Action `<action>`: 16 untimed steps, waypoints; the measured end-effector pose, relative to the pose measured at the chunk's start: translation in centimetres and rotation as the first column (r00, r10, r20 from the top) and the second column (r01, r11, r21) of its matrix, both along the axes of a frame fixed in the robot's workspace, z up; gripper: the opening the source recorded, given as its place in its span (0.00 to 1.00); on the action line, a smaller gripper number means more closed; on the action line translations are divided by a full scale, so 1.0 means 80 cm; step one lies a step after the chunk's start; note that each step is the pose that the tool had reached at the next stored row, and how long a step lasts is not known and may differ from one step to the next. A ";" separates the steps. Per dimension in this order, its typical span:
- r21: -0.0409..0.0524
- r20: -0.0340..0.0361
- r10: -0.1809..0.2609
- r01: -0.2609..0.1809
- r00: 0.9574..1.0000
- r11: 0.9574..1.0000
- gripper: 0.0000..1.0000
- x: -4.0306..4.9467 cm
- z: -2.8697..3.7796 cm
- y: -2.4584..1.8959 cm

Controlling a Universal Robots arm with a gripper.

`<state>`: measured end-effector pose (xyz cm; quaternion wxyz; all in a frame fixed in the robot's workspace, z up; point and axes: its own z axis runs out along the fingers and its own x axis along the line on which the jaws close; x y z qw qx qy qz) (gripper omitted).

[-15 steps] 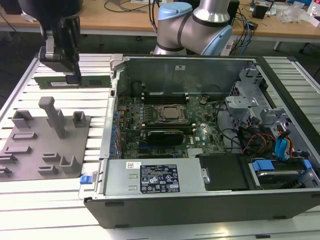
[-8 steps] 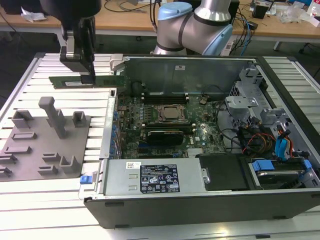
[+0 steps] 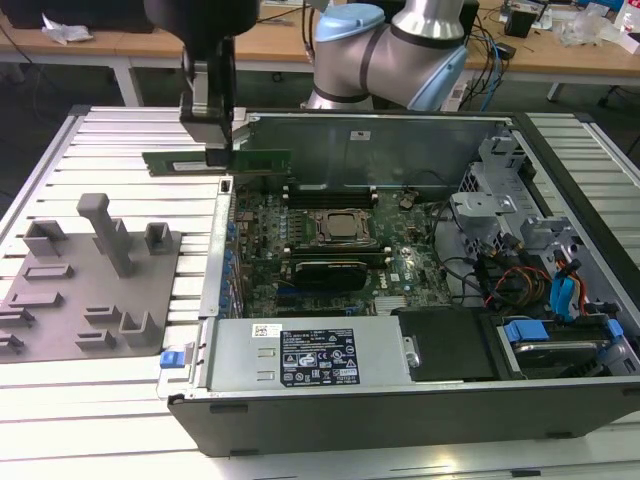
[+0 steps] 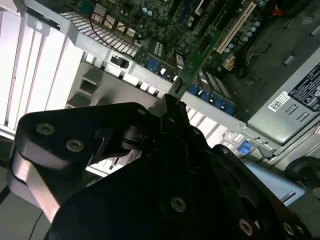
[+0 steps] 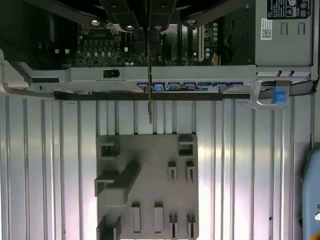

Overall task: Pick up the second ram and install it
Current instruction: 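Pick up the second ram and move it above second insertion slot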

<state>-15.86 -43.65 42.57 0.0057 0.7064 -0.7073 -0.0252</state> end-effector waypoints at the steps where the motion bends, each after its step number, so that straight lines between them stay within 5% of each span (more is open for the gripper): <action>1: 0.000 0.000 0.000 0.000 1.000 1.000 0.13 0.007 0.0000 0.0003; 16: 0.000 -0.001 0.000 0.000 1.000 1.000 0.13 0.071 0.0000 0.0037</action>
